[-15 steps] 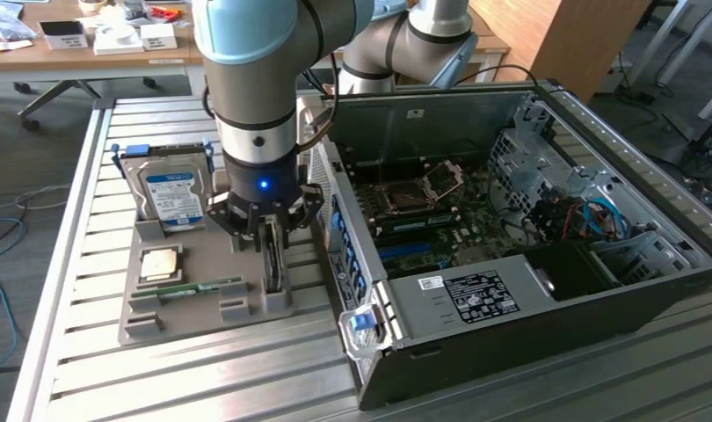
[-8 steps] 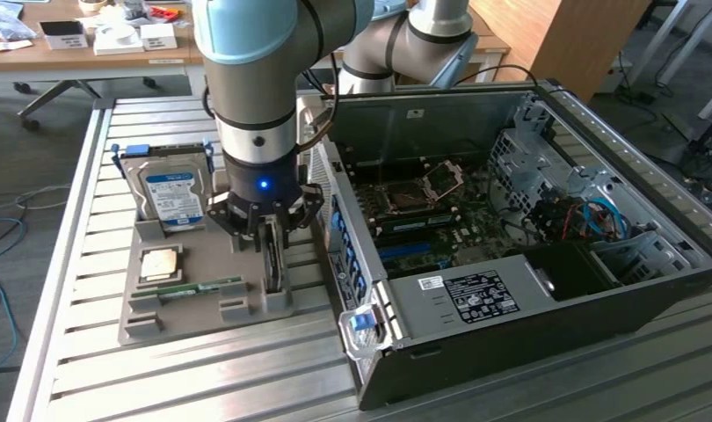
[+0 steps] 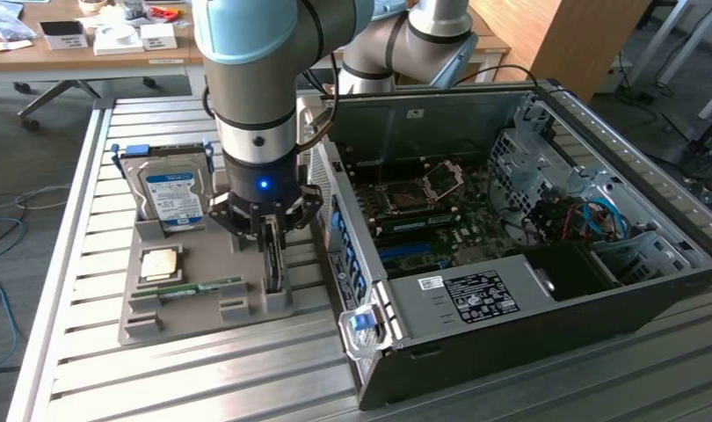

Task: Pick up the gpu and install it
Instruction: 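Pick up the gpu and move the gpu toward the slot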

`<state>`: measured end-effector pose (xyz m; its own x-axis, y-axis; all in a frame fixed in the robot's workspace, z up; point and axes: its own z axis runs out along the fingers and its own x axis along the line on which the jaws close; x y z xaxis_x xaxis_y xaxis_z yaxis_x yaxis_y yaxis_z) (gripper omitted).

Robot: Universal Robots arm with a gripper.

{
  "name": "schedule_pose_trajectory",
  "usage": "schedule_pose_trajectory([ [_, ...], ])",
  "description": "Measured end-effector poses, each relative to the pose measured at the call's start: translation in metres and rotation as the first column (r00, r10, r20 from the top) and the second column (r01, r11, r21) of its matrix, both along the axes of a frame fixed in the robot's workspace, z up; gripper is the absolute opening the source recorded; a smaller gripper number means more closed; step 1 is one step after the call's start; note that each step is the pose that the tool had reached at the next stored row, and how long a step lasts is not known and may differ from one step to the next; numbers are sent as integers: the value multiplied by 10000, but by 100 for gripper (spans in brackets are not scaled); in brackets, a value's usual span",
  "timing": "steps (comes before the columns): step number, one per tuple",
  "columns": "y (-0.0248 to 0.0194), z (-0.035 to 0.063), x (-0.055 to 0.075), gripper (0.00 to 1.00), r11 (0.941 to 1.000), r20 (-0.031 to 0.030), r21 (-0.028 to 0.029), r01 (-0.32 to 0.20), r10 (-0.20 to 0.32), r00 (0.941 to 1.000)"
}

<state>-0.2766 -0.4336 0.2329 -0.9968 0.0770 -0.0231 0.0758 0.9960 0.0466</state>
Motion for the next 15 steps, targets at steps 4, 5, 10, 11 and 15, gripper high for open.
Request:
schedule_pose_trajectory([
  [4,0,0,0,35,10000,0,-1,-1,1,10000],
  [5,0,0,0,35,10000,-1,0,-1,1,10000],
  [10,0,0,0,27,10000,0,-1,0,0,10000],
  [11,0,0,0,27,10000,0,-1,0,0,10000],
  [15,0,0,0,27,10000,0,-1,0,0,10000],
])
